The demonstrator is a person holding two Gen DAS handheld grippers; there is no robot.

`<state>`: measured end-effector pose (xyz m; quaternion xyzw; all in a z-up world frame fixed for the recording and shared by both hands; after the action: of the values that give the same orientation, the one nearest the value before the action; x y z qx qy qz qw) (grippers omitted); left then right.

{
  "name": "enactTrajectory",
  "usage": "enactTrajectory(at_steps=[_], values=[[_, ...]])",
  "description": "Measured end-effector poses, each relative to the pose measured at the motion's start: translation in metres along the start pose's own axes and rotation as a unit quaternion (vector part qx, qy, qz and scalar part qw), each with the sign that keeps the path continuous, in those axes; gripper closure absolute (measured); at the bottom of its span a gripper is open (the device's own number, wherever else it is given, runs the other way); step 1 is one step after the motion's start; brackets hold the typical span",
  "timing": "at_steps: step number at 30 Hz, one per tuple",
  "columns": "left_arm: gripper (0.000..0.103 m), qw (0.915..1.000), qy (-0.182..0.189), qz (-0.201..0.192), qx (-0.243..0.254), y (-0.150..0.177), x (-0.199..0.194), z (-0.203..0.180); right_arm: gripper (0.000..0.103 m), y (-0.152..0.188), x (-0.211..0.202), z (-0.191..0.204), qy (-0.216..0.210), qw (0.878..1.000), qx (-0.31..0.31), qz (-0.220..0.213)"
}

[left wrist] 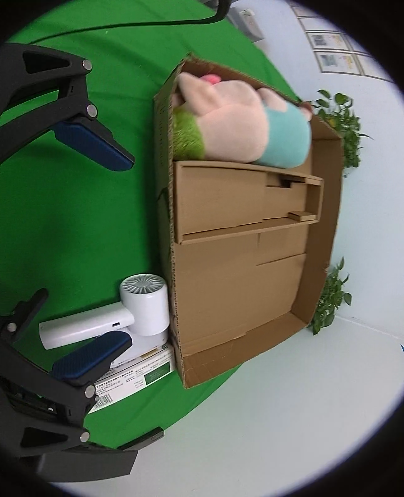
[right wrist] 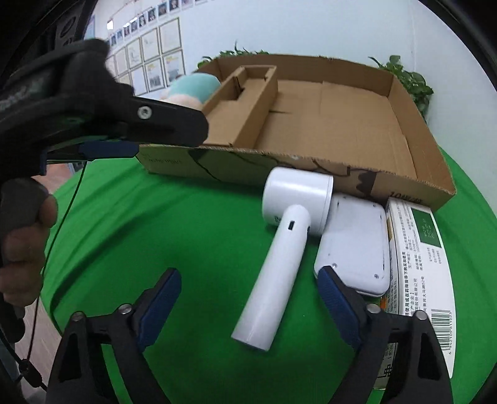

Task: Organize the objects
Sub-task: 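Move the right gripper down to the white hair dryer handle, then close the right gripper on the hair dryer handle while the left gripper steadies it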

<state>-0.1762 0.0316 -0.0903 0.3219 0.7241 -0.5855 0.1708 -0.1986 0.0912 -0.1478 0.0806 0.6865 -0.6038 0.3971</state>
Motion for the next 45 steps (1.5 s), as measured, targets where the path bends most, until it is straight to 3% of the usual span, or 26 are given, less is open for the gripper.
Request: enactTrajectory(at_steps=[1,3,6,12,15,19,20,22,23,24,29,32,37,41,45], values=[[0.001,0.9999,0.007,0.008,-0.007,0.002,0.004,0.0,0.022,0.002,0.003,-0.001,0.006,1.0,0.004,0.007],[0.002,0.9997,0.007,0.019,-0.013,0.006,0.01,0.002,0.041,0.005,0.01,0.0,0.012,1.0,0.002,0.02],[0.002,0.999,0.015,0.031,-0.03,0.012,0.015,0.007,0.06,0.009,0.016,-0.001,0.03,0.999,-0.002,0.035],[0.002,0.9966,0.057,0.046,-0.038,0.021,0.014,0.003,0.072,0.018,0.01,0.002,0.013,0.999,0.0,0.038],[0.002,0.9898,0.108,0.077,-0.051,0.034,0.016,-0.006,0.077,0.021,0.001,0.005,-0.013,0.999,0.01,0.047],[0.003,0.9706,0.187,0.115,-0.098,0.053,0.02,-0.02,0.075,0.026,-0.013,0.018,-0.029,0.999,0.004,0.04],[0.003,0.9668,0.198,0.122,-0.105,0.058,0.022,-0.023,0.07,0.026,-0.013,0.018,-0.033,0.999,0.001,0.038],[0.005,0.962,0.209,0.133,-0.115,0.063,0.026,-0.026,0.051,0.025,-0.015,0.024,-0.039,0.999,-0.008,0.03],[0.007,0.9586,0.216,0.14,-0.123,0.066,0.028,-0.027,0.035,0.024,-0.017,0.025,-0.038,0.999,-0.01,0.025],[0.01,0.9555,0.222,0.145,-0.129,0.067,0.031,-0.027,0.025,0.022,-0.019,0.026,-0.039,0.999,-0.011,0.018],[0.014,0.9461,0.238,0.154,-0.157,0.066,0.04,-0.029,0.012,0.017,-0.018,0.016,-0.024,1.0,-0.001,0.011],[0.014,0.9449,0.242,0.157,-0.155,0.065,0.043,-0.033,0.012,0.016,-0.015,0.011,-0.024,1.0,0.005,0.015],[0.029,0.9409,0.246,0.165,-0.165,0.065,0.047,-0.032,0.014,0.023,-0.014,0.008,-0.035,0.999,0.018,0.024],[0.03,0.9407,0.243,0.168,-0.167,0.064,0.05,-0.033,0.034,0.028,-0.004,0.009,-0.056,0.997,0.018,0.043],[0.035,0.942,0.238,0.167,-0.167,0.063,0.052,-0.033,0.041,0.027,0.001,0.011,-0.057,0.997,0.011,0.046]])
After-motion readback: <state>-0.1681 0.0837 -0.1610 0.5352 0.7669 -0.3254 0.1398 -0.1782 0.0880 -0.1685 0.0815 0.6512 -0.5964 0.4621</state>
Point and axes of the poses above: each gripper's, at about its wrist camera, not at the fingertips, and x roughly the way its jaws point, z to its left, y to its underside, the point moved 7 cm from there along x, roughly the way its jaws point, and after that the axes turned 5 degrees about -z, right-handed, at the moved point
